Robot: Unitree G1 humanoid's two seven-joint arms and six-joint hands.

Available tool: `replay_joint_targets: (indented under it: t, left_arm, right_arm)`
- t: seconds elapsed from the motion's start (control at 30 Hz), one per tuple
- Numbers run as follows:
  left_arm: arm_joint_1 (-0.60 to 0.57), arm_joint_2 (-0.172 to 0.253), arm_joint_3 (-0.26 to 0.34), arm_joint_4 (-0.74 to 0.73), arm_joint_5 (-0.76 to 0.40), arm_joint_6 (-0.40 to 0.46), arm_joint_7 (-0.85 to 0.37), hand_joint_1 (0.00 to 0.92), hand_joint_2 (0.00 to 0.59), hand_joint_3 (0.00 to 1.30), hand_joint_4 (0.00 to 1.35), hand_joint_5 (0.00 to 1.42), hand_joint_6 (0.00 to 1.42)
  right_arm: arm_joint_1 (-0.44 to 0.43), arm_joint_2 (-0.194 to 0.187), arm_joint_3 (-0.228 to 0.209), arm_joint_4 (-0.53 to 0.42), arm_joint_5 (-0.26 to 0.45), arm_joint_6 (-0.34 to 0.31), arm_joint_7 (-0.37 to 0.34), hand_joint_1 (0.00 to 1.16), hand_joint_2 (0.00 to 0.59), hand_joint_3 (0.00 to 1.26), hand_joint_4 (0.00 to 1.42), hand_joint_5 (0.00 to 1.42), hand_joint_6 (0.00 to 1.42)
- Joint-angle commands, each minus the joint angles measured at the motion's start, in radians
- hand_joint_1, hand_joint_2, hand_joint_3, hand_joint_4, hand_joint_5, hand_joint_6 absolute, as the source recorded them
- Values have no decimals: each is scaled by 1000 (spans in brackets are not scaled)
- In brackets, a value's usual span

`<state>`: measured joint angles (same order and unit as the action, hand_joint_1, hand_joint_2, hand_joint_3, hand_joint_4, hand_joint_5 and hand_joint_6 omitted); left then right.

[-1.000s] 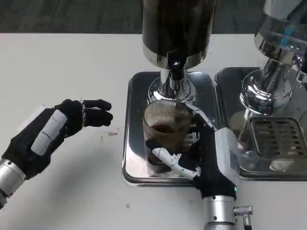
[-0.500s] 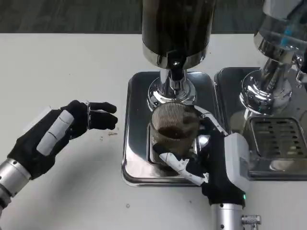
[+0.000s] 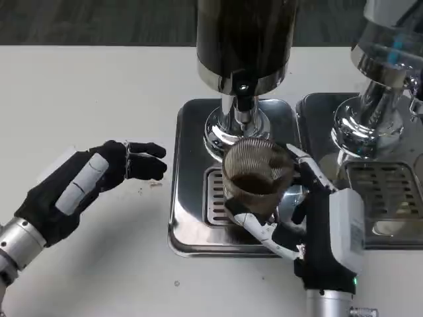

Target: Grasp the cup under the faucet to collect the drink, then remove the cup.

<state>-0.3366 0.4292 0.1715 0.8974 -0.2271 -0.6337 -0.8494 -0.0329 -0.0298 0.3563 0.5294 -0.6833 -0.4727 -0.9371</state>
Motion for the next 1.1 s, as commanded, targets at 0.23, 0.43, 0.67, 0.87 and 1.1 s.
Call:
replay_joint_targets:
  t: [0.23,0.43,0.67,0.87,1.1]
  left_arm:
    - [-7,-14,-14,-10,16,-51,5,0,141,433,430,408,304]
    - [5,-13,-19,-42,17,-86,7,0,141,429,427,401,302]
    - [45,-6,-37,-129,14,-134,4,0,142,420,411,387,292]
    - [84,17,-44,-201,9,-165,-10,0,143,407,387,373,291]
    - [145,46,-59,-285,9,-234,-28,0,137,373,324,322,273]
  right_arm:
    - [91,-33,-38,-149,5,-7,16,713,224,576,662,863,1193]
    - [152,-48,-55,-220,4,-5,40,754,213,578,653,865,1203]
    - [230,-61,-74,-311,3,-2,65,784,199,586,660,886,1210]
    - [282,-68,-91,-382,-3,-5,83,792,195,600,662,894,1223]
    - [346,-79,-113,-479,-3,-10,116,813,185,601,680,905,1226]
